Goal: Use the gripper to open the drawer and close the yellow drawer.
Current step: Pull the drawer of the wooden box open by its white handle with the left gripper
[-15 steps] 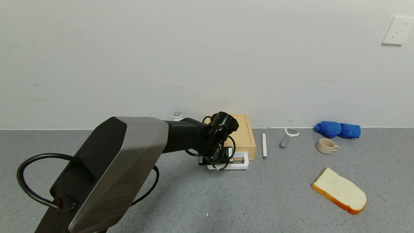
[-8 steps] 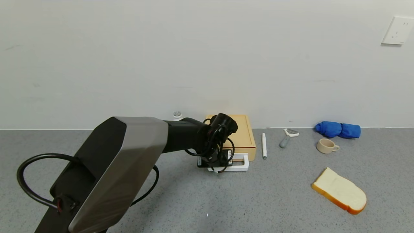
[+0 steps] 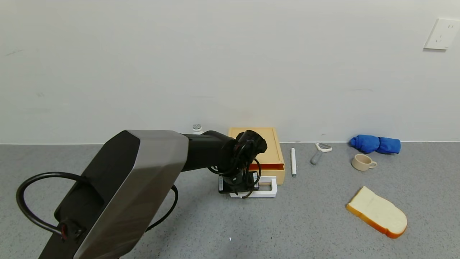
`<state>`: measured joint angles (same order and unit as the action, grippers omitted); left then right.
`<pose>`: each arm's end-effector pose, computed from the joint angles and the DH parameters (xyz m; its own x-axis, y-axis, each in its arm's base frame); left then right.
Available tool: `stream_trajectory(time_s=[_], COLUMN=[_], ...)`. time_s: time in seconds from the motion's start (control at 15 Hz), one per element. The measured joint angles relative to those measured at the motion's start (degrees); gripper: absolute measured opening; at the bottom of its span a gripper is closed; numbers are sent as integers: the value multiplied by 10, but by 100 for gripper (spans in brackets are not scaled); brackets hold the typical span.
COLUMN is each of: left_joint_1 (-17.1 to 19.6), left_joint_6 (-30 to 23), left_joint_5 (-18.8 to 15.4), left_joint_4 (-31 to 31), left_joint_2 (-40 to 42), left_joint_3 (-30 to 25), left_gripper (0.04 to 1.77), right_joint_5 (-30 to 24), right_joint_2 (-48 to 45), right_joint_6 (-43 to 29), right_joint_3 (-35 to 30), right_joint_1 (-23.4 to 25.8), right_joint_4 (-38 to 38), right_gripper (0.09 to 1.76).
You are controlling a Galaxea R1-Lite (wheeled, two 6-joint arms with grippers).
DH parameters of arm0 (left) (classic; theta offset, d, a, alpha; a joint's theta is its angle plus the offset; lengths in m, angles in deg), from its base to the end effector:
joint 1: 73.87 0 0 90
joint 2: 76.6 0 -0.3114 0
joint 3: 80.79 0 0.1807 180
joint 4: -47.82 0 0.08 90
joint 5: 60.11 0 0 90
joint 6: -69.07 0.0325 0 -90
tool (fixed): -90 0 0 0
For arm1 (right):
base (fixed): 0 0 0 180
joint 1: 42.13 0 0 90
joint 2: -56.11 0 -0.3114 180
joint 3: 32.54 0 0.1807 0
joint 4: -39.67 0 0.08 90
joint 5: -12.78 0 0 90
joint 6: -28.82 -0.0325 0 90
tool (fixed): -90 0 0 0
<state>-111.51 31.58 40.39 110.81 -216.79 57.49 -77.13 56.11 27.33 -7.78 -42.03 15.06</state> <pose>0.3737 -0.2807 0.0920 0.4416 -0.1104 -0.8904 -0.0086 0.9918 -0.1272 -0.0348 0.0000 0.0760 1.0000 -0.0033 0.0026 0.0032 0.9997 0.0260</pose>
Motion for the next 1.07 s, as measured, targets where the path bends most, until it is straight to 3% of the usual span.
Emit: stream_trajectory(time_s=[0.67,1.07], left_joint_1=[-23,-41], left_joint_6=[-39,-52], left_joint_5=[-1,-17], left_joint_4=[83,91], left_joint_2=[11,30], left_joint_3=[-10,-50], left_gripper=[11,11], right_joint_5=[0,0], right_joint_2=[0,0], right_joint_6=[0,0], right_joint_3=[0,0], right_joint_1=[0,0], right_joint_4=[0,0], right_gripper=[170,170])
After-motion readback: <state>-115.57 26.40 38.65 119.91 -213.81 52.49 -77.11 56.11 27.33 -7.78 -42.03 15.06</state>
